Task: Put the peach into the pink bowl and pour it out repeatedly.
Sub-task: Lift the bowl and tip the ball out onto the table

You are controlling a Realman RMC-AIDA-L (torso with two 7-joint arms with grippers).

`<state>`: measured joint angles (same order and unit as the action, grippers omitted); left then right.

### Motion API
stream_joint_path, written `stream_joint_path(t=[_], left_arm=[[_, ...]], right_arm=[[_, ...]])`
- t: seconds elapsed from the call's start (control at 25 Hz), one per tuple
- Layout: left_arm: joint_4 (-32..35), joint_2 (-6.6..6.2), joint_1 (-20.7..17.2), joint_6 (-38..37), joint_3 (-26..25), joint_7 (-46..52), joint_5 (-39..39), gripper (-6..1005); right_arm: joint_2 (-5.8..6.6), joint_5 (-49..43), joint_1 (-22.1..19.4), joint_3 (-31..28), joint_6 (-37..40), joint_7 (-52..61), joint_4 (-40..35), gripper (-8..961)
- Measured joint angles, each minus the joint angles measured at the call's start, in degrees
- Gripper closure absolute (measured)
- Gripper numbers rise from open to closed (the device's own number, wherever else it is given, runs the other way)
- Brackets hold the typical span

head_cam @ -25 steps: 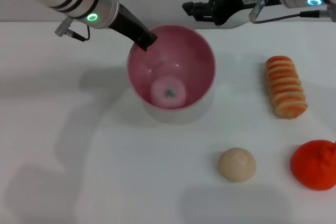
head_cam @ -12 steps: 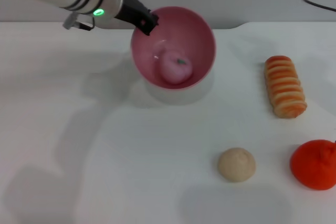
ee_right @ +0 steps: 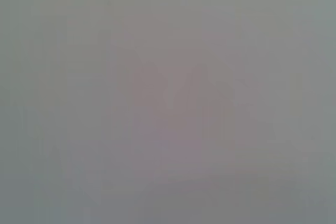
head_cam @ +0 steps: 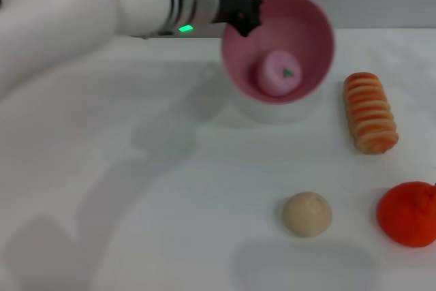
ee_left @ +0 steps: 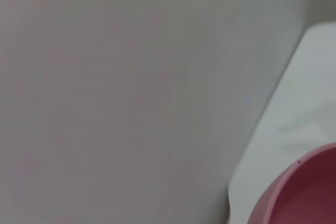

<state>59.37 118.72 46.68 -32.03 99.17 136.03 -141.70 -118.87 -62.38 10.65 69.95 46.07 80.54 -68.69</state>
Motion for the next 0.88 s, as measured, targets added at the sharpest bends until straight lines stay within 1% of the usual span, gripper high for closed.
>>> stream_joint_path(t=[0.08,0.16,0.24,0.36,0.56,0.72,0.88], left_arm=[[0.5,0.01,-1.9,8.4,6.1,-0.1,0.1,952],[0.7,0.03,-3.5,15.8,10.6,-0.1,0.1,952],[0.3,0.05,-4.9,23.4,14.2,0.0,0.2,952],[-1.9,0.17,-6.8,38.0,20.4,0.9,0.3,952],[-3.7,0.27,-10.5,56.8,28.0,1.2,0.4,952],[-4.1,0.05,-13.4,67.6,31.7,1.0,0.0,952],[-4.3,-0.04,-14.7,71.7,33.2,0.7,-0.3,952]], right_arm=[[0.03,7.0,-0.1,-1.8,3.8,-5.7,4.2,550],[0.09,11.2,0.1,-3.0,6.9,-9.6,7.5,552],[0.17,12.5,0.2,-3.5,8.3,-11.4,9.0,554],[0.25,12.5,0.3,-3.7,8.6,-12.1,9.5,556],[0.37,12.5,0.6,-3.7,8.9,-12.3,9.1,561],[0.4,12.6,1.1,-3.7,9.0,-12.7,9.0,565],[0.39,12.6,1.6,-3.7,9.0,-13.5,9.3,569]])
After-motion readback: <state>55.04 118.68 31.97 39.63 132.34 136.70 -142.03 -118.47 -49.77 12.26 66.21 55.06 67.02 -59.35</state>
